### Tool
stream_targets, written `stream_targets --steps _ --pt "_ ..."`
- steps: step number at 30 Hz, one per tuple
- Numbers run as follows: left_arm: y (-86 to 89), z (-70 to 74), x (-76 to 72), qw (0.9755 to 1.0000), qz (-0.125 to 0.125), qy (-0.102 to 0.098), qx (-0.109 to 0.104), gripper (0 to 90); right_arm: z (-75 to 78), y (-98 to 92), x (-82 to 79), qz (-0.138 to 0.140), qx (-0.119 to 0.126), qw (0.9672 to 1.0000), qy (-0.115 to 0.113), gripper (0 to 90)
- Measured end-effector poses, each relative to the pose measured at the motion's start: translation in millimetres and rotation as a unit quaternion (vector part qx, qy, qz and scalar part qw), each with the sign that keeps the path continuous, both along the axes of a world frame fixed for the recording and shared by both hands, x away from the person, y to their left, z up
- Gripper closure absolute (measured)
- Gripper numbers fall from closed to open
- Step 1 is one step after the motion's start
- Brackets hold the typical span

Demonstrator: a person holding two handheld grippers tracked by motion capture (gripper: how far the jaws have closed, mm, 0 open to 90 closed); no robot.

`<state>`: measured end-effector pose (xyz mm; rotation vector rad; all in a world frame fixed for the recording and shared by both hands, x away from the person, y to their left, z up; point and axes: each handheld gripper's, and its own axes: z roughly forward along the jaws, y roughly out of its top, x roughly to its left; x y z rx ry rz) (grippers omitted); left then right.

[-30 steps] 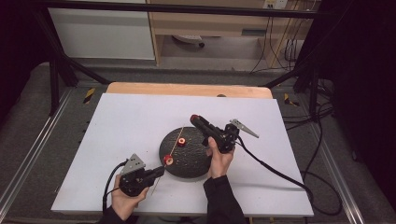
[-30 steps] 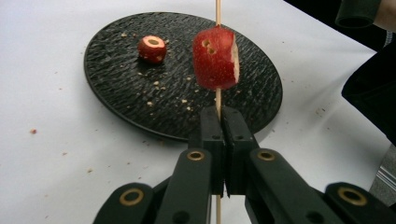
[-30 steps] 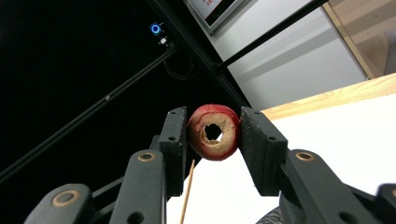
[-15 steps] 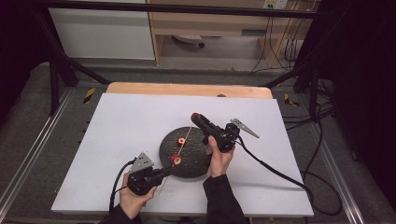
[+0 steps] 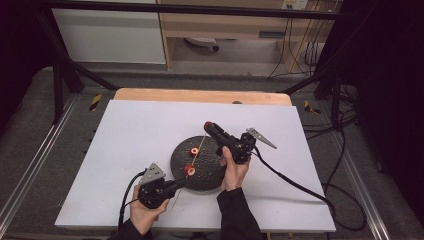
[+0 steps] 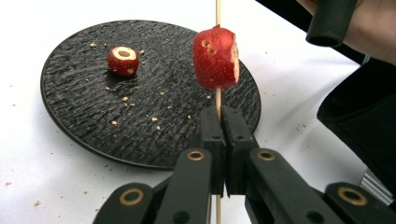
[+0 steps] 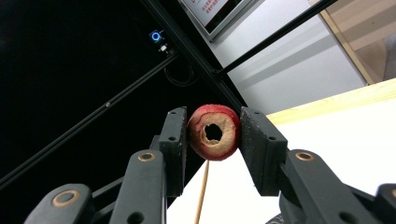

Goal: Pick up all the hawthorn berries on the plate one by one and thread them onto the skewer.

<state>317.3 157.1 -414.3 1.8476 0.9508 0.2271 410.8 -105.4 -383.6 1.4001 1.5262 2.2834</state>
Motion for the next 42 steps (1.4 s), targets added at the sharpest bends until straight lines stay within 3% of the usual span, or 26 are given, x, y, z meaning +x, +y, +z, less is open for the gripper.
stream_targets --steps 20,35,42 --pt "-12.4 7.8 9.9 0.9994 0.019 -0.005 -0.028 88.4 -8.1 5.9 -4.0 0.014 0.006 0.9999 0.007 63.3" --pt "-16.4 18.9 29.2 0.9992 0.026 -0.011 -0.029 88.4 -18.8 12.7 -11.9 0.037 -0.025 0.9988 0.020 63.3" --pt "-16.3 17.3 33.8 0.9993 0.023 -0.010 -0.028 88.4 -23.0 15.2 -14.6 0.047 -0.046 0.9974 0.027 63.2"
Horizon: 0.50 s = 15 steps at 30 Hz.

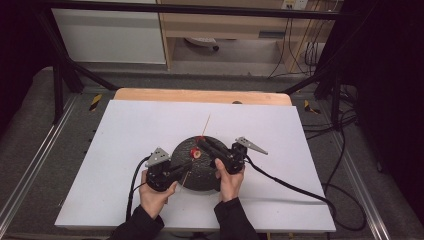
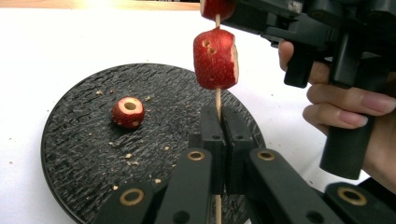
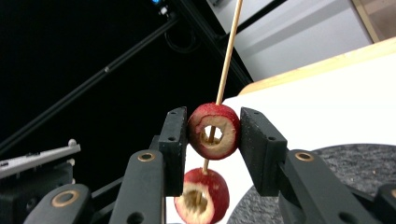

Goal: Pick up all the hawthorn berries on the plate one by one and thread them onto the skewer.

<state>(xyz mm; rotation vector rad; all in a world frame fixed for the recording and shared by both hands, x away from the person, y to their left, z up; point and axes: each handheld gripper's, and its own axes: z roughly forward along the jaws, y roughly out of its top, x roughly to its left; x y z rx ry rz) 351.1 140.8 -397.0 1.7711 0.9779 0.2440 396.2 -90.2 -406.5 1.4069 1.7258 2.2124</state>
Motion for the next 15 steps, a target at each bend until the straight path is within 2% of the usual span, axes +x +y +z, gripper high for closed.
stream_targets --steps 4,9,13,15 --pt "2.0 -1.5 1.1 1.0000 -0.003 -0.001 0.001 88.4 -3.1 0.9 0.3 0.014 -0.013 0.9998 0.010 62.5" --pt "10.7 -3.3 -1.9 1.0000 -0.007 -0.004 0.005 88.4 2.6 -3.3 -0.2 0.016 -0.035 0.9992 0.000 53.1" --pt "22.5 -5.5 -4.5 0.9997 -0.011 -0.008 0.018 88.4 10.0 -9.6 -0.5 0.019 -0.074 0.9971 -0.004 44.2" --pt "29.0 -6.4 -5.9 0.9996 -0.014 -0.007 0.024 88.4 11.8 -12.6 0.2 0.016 -0.106 0.9942 -0.004 39.8"
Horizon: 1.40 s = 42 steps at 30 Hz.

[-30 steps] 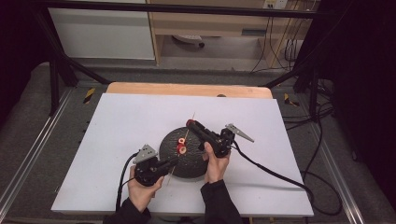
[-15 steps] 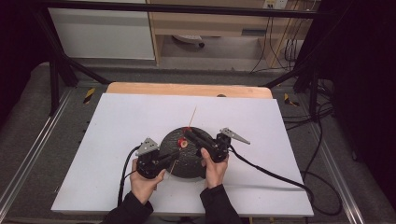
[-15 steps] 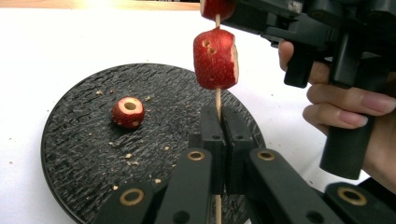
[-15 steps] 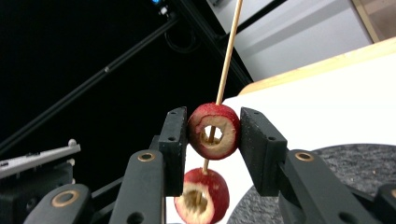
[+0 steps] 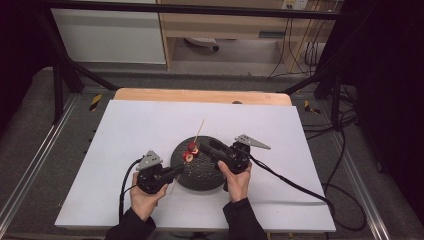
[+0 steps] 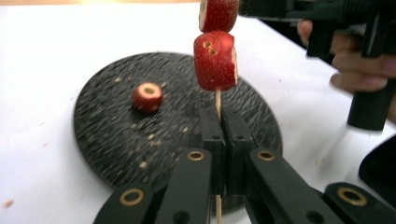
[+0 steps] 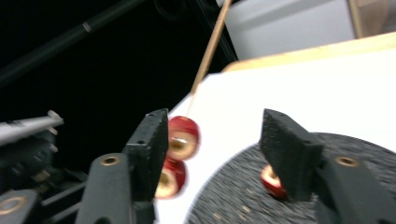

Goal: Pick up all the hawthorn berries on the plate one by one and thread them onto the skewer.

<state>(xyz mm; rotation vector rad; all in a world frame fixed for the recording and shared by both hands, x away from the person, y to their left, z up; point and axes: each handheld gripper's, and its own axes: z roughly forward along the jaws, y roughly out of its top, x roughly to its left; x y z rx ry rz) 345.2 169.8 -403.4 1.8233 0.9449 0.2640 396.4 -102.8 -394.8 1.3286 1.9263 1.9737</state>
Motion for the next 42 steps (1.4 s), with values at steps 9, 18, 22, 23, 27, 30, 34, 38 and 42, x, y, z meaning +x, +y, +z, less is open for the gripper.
stream_targets --steps 9,18,22,23,27,30,34,38,42 --pt "33.2 -1.8 -7.9 0.9990 -0.003 0.002 0.044 88.4 -8.5 -8.3 5.2 0.020 -0.152 0.9877 0.031 17.1" --pt "64.5 -9.7 -16.4 0.9974 -0.001 0.008 0.072 88.4 -18.0 -8.1 8.8 0.062 -0.234 0.9686 0.056 7.3" --pt "74.4 -14.9 -17.8 0.9974 0.001 0.016 0.071 88.4 -18.9 -8.2 9.6 0.077 -0.259 0.9611 0.059 5.4" --pt "75.9 -15.5 -17.8 0.9972 -0.001 0.018 0.073 88.3 -19.0 -8.0 10.2 0.079 -0.265 0.9591 0.059 4.9" --pt "77.8 -18.7 -18.7 0.9963 -0.006 0.016 0.084 88.3 -17.1 -4.8 13.5 0.089 -0.295 0.9491 0.067 3.7" --pt "82.8 -19.9 -18.3 0.9964 -0.002 0.017 0.083 88.3 -13.9 -0.8 17.9 0.095 -0.308 0.9441 0.069 4.0" --pt "88.2 -21.0 -19.4 0.9964 0.000 0.021 0.082 88.3 -8.5 7.1 24.9 0.103 -0.327 0.9369 0.071 4.3" --pt "89.9 -21.3 -19.0 0.9964 -0.001 0.020 0.082 88.3 -4.8 16.2 34.0 0.111 -0.347 0.9280 0.077 4.3" --pt "92.5 -21.4 -18.2 0.9965 0.000 0.023 0.081 88.3 -1.3 25.9 42.1 0.120 -0.367 0.9190 0.078 5.2"
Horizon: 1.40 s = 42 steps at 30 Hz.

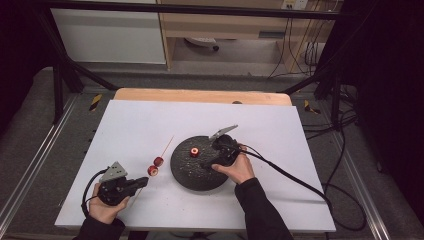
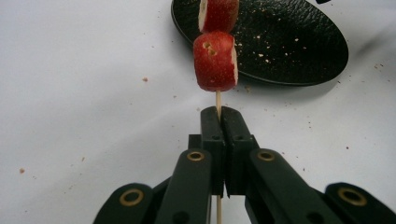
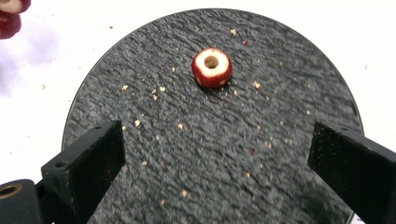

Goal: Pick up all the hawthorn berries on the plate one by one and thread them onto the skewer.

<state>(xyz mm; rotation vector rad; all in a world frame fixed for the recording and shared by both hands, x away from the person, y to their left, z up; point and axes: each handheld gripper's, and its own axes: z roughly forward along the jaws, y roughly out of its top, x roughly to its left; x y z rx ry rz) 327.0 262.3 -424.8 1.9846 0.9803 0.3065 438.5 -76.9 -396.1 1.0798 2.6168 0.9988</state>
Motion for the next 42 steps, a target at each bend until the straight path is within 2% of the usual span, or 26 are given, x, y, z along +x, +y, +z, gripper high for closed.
stream_targets --steps 7,16,20,24,29,35,42 --pt "1.5 -0.3 0.8 1.0000 0.002 0.001 0.000 88.3 3.3 15.6 14.2 0.015 -0.026 0.9995 0.003 8.9" --pt "1.0 -0.7 1.3 1.0000 0.001 0.002 -0.001 88.3 3.9 30.3 33.9 0.020 -0.039 0.9990 0.011 18.3" --pt "1.0 -0.7 1.3 1.0000 0.001 0.002 -0.002 88.3 3.4 37.1 40.2 0.033 -0.047 0.9982 0.015 23.6" --pt "0.4 -0.8 1.0 1.0000 0.000 0.003 0.000 88.3 1.0 43.2 45.1 0.045 -0.064 0.9967 0.021 28.3" --pt "0.0 -1.1 1.3 1.0000 -0.001 0.004 0.001 88.3 -3.2 49.3 50.6 0.062 -0.069 0.9954 0.028 35.2" --pt "-0.1 -1.5 1.6 1.0000 0.000 0.004 0.000 88.4 -10.4 56.6 57.6 0.082 -0.094 0.9916 0.036 42.0" --pt "0.0 -1.5 1.5 1.0000 0.000 0.004 -0.001 88.3 -15.0 59.1 64.6 0.090 -0.095 0.9904 0.045 50.8"
